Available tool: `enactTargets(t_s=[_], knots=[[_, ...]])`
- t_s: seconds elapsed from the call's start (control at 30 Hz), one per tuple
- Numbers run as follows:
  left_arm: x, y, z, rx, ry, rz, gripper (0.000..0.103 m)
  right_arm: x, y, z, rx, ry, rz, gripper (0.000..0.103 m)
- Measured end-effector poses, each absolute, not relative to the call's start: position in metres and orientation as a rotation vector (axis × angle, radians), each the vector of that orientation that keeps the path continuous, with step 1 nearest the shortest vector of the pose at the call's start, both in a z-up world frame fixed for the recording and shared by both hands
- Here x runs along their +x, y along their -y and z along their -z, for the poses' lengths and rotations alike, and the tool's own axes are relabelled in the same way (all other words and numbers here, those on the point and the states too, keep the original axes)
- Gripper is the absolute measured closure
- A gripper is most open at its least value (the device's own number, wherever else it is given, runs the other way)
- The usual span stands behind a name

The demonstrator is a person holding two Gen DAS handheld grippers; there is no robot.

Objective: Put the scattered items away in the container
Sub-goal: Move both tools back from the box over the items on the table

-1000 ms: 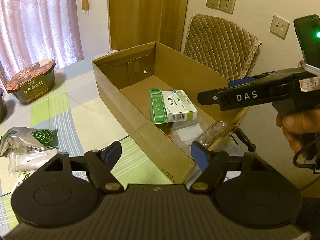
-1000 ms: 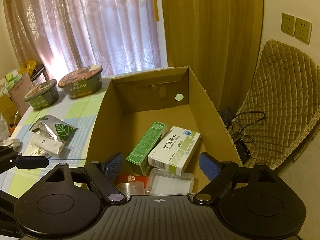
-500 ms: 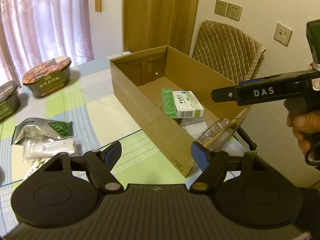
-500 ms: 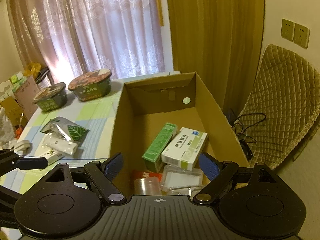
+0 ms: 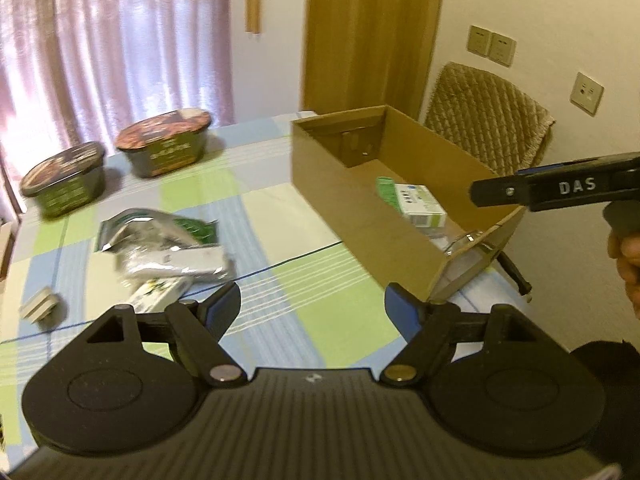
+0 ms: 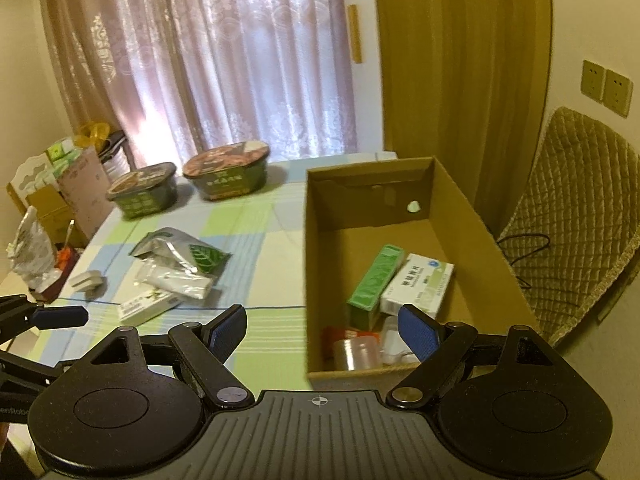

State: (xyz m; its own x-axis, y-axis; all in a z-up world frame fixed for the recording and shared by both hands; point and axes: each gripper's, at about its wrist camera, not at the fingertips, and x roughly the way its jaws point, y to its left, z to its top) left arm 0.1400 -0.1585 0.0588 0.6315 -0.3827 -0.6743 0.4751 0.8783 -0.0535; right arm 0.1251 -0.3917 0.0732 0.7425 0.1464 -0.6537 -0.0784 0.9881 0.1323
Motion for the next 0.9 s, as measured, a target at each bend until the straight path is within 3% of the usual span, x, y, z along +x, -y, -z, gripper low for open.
enactTargets(t_s=[0.9], knots=[[0.083,0.012,-0.06,0.038,-0.779,0.238,0.024,0.093,0.28,-0.073,0.047,-0.778,-0.331,0.015]])
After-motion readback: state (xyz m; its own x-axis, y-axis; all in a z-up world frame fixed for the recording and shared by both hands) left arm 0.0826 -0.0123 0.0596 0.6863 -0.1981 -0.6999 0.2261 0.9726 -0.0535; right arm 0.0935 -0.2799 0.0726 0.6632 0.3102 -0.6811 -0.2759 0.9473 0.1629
